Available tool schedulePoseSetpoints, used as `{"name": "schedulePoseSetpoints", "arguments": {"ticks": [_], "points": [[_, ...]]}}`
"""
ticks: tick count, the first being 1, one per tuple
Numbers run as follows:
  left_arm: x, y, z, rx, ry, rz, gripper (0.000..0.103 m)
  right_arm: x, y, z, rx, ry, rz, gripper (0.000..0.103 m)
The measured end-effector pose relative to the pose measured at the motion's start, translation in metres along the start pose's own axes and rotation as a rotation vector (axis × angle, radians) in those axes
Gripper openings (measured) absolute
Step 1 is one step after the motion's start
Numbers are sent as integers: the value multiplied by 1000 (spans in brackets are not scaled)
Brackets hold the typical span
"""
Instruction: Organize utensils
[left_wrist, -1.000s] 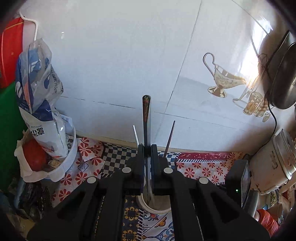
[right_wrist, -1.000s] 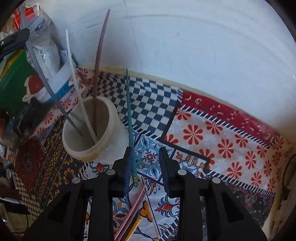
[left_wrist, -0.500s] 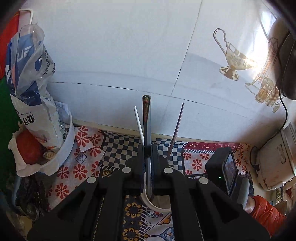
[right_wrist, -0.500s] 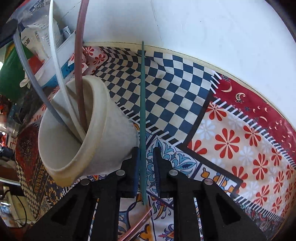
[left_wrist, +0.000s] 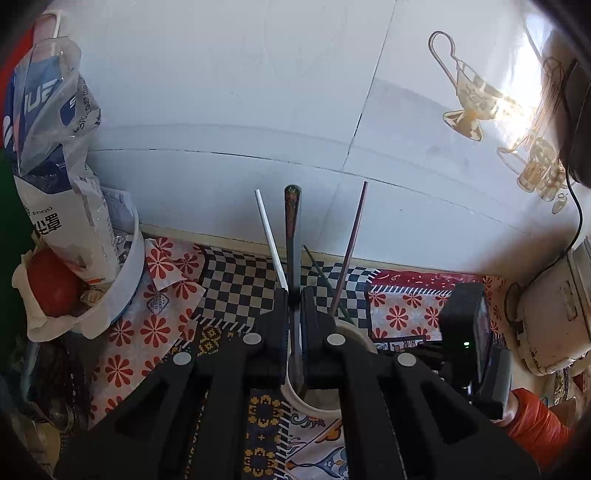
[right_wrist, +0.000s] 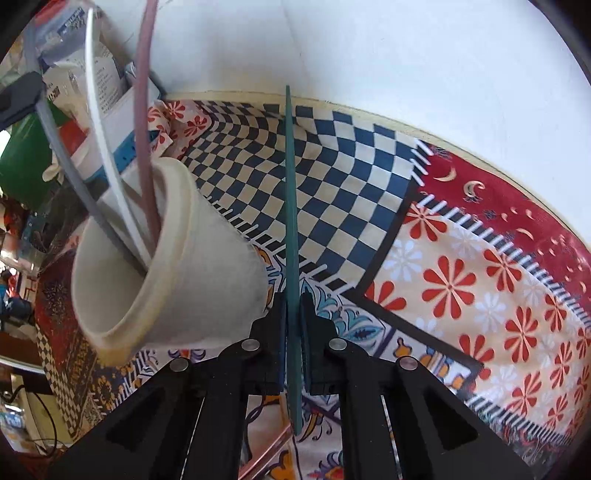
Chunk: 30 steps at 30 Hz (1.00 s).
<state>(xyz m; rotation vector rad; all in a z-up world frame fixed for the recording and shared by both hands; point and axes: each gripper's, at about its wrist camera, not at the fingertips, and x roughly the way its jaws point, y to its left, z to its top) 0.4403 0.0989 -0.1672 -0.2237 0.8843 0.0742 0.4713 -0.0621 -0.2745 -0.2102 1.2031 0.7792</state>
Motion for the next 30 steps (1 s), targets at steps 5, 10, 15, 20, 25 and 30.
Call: {"name": "schedulePoseSetpoints", "arguments": {"ticks": [5, 10, 15, 20, 25, 30], "points": [[0, -3, -2, 16, 23, 7, 4, -39, -7, -13, 56, -75, -17, 6], [-8, -4, -3, 7, 36, -6, 10, -80, -7, -24, 84, -148, -18, 6], [-23, -6, -8, 24, 23, -5, 22, -107, -1, -35, 127, -198, -16, 6], [-43, -4, -17, 31, 7, 4, 36, -128, 16, -41, 136, -260, -3, 6], [-60, 6, -31, 20, -4, 30, 37, -141, 38, -43, 93, -295, -3, 6], [-76, 25, -47, -8, -9, 66, 37, -143, 56, -49, 72, -268, 34, 6]]}}
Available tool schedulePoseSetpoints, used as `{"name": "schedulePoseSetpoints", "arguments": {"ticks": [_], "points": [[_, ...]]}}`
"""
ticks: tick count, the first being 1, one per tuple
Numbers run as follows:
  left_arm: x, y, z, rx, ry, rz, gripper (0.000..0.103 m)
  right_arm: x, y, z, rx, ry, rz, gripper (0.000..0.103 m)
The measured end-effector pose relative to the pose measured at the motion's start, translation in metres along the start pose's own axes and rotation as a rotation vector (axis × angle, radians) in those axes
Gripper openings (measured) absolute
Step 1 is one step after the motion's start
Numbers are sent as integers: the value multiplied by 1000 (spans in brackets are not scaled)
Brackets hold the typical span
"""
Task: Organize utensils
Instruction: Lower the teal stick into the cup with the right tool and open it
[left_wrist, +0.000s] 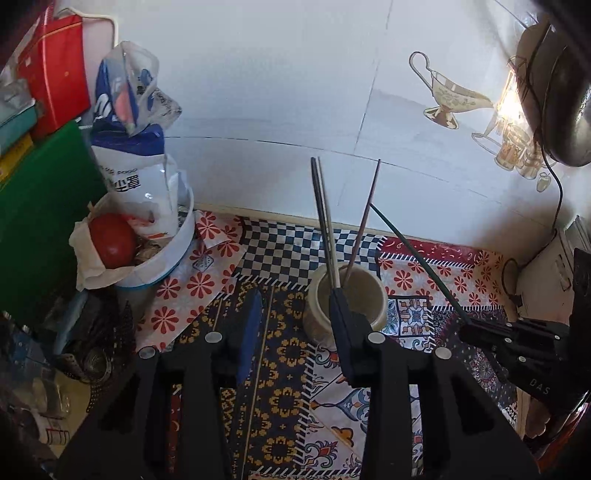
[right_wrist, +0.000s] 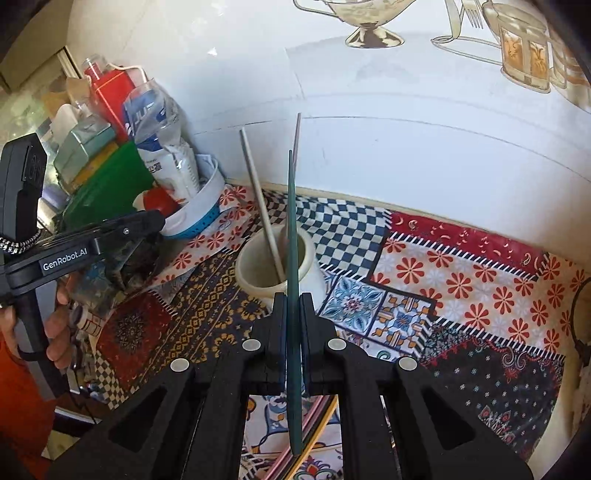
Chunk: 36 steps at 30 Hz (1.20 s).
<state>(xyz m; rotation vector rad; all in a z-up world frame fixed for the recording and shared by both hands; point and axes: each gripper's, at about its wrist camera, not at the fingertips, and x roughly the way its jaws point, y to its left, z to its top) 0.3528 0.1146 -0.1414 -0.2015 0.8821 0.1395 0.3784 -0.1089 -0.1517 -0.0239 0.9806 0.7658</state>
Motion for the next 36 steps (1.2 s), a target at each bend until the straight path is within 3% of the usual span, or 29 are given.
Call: {"name": "schedulePoseSetpoints", "arguments": {"ticks": [3, 10, 16, 20, 31, 35, 36], "points": [[-4, 15, -9, -33, 8, 10, 37, 4, 6, -11, 3, 53, 20, 6], [-7, 37, -24, -117, 20, 0, 37, 26, 16, -22, -42, 265, 40, 6], [-13, 44, -30, -147, 4, -11, 37, 35, 20, 3, -124, 388, -1, 6], [-15, 48, -30, -157, -5, -12, 37, 43, 20, 23, -183, 424, -50, 6], [-10, 40, -33, -132, 21, -2, 37, 58, 42, 54, -310, 333, -128, 6], [-10, 33, -33, -106, 21, 10, 37, 49, 54, 58, -367, 239, -166, 10], [-9, 32, -34, -103, 23, 10, 37, 46, 56, 58, -375, 230, -165, 16]]}}
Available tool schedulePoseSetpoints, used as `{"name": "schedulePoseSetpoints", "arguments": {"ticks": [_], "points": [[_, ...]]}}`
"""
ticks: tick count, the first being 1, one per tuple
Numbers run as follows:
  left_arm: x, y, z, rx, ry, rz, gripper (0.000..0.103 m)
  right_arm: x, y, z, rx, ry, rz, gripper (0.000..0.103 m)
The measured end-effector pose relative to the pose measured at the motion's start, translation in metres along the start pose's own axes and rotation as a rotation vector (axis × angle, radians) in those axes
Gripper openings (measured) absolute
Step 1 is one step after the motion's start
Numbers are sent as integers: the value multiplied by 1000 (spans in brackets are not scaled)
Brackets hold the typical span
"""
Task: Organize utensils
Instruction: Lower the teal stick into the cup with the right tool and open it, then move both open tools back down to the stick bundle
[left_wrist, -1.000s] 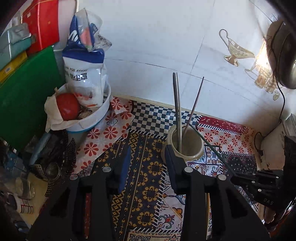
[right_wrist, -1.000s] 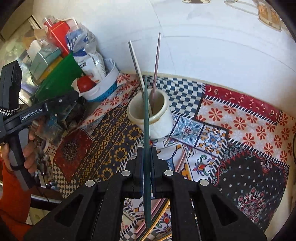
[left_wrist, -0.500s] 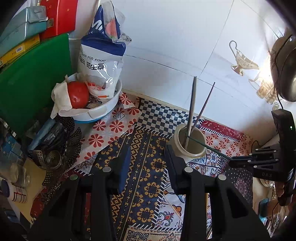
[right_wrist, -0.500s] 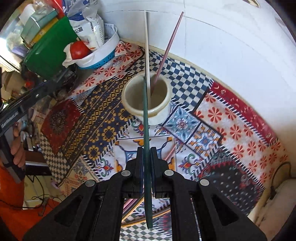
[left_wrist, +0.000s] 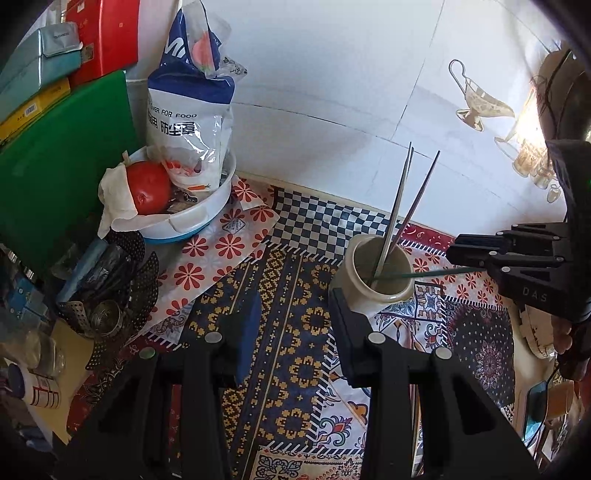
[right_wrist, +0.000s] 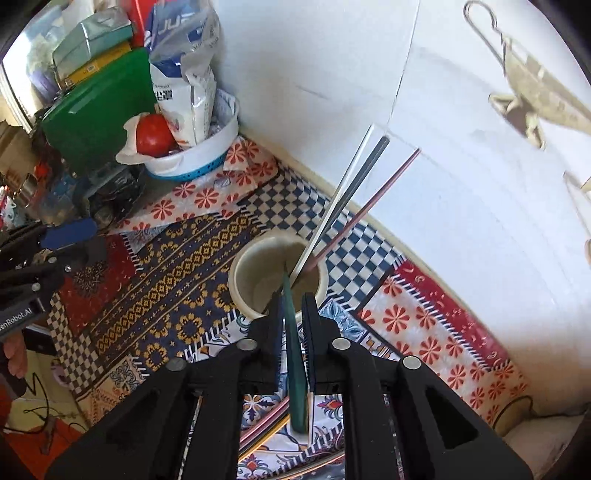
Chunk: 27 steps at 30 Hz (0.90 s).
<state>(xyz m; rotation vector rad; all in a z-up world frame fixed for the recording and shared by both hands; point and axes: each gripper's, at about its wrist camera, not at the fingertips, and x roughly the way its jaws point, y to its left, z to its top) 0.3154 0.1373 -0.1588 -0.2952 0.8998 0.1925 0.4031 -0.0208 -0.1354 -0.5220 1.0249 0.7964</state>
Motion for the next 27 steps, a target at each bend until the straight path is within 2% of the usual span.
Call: {"name": "schedulePoseSetpoints", "arguments": {"ticks": [3, 4, 13, 21, 27], "points": [[1, -3, -1, 1, 7, -7, 37, -9, 1, -3, -1, -42, -7, 40], [0, -5, -1, 3, 8, -8, 37, -13, 2, -6, 1, -61, -17, 43], [-7, -33, -8, 76, 18, -35, 37, -48, 2, -37, 66, -150, -54, 44], [-6, -74, -25, 187, 57, -86, 37, -80, -8, -84, 202, -214, -112, 48], [7, -102, -46, 256, 120, -128, 37, -86, -23, -129, 350, -205, -160, 50]]}}
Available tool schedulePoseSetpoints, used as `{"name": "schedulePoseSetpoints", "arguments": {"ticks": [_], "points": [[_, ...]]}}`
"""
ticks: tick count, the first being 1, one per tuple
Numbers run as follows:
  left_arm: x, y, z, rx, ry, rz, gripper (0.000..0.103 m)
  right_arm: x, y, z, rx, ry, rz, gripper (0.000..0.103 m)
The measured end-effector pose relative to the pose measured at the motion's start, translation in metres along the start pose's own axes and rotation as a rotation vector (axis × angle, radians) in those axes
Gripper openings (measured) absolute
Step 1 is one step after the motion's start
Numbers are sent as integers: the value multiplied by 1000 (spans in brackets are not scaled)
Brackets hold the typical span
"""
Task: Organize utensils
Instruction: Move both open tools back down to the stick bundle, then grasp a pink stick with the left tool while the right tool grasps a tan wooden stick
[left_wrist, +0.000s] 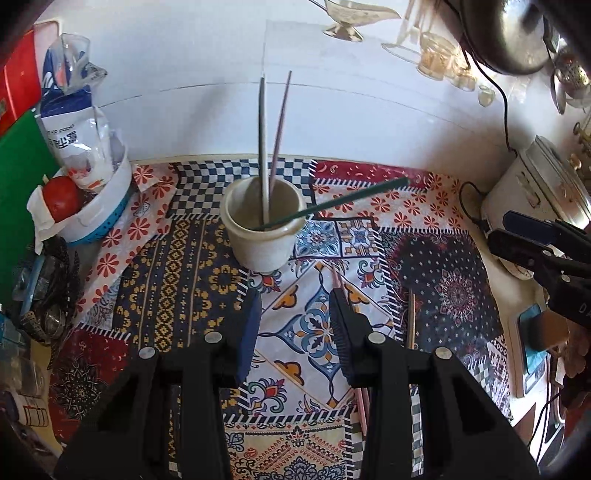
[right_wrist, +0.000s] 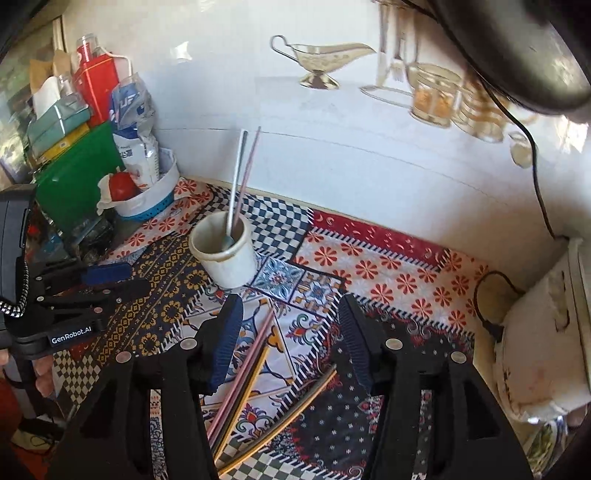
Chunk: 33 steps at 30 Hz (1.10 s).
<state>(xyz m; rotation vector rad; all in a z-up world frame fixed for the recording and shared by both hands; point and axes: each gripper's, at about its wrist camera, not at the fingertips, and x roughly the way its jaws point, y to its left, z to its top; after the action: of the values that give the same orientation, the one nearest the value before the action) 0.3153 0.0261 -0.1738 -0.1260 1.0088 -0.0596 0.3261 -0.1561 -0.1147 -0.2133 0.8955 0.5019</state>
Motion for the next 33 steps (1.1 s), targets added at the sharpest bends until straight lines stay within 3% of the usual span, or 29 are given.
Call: {"name": "schedulePoseSetpoints", "arguments": {"ticks": [6, 14, 21, 29, 33], "points": [[31, -25, -19, 51, 83, -23, 37, 21, -23, -51, 129, 99, -63, 50], [73, -41, -54, 86, 210, -38, 37, 64, -23, -123, 226, 262, -42, 50], [95, -49, -79, 87, 280, -75, 31, 81, -11, -151, 233, 317, -8, 50], [112, -56, -85, 82, 318, -112, 16, 80, -4, -162, 171, 319, -23, 35], [118, -56, -84, 82, 316, -107, 13, 80, -14, -163, 174, 327, -33, 20]]}}
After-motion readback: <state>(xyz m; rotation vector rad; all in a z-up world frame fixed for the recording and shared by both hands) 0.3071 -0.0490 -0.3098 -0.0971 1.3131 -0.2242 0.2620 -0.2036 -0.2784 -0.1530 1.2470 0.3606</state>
